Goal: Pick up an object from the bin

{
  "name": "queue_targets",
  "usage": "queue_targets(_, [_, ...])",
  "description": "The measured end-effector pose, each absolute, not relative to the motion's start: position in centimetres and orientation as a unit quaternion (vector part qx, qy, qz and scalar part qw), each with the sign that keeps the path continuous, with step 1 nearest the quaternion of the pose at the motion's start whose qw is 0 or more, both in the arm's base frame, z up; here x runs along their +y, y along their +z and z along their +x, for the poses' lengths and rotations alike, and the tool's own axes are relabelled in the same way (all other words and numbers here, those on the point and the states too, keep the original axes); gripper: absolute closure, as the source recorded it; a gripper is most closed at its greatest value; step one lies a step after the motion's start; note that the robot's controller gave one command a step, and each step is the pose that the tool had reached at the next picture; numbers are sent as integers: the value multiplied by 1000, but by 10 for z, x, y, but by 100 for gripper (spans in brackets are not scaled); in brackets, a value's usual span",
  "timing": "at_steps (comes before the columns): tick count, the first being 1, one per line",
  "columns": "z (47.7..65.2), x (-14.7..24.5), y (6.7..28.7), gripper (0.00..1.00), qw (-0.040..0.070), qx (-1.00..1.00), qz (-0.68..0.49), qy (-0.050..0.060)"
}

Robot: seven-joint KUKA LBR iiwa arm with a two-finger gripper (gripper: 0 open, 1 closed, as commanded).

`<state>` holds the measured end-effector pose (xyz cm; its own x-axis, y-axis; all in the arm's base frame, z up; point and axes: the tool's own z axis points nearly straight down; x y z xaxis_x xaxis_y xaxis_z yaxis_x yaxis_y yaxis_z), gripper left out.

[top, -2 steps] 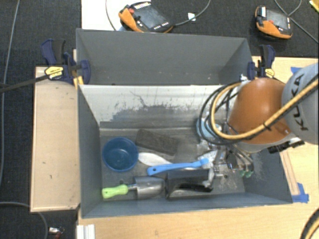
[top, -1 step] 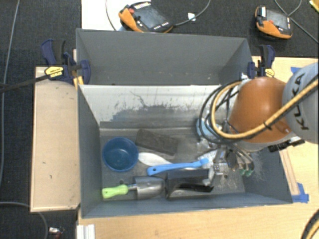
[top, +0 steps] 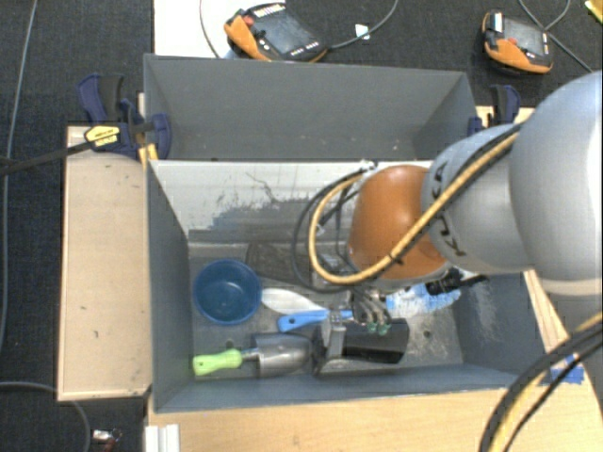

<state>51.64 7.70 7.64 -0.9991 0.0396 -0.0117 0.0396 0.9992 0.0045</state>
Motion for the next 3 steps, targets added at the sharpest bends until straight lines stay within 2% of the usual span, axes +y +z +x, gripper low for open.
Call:
queue_targets(1, [523,93,134,0,8,1000,-8,-1])
queue_targets(2, [499,119,100,0,6,1000,5,1])
queue_targets(3, [479,79,70,0,12,1000,19,0])
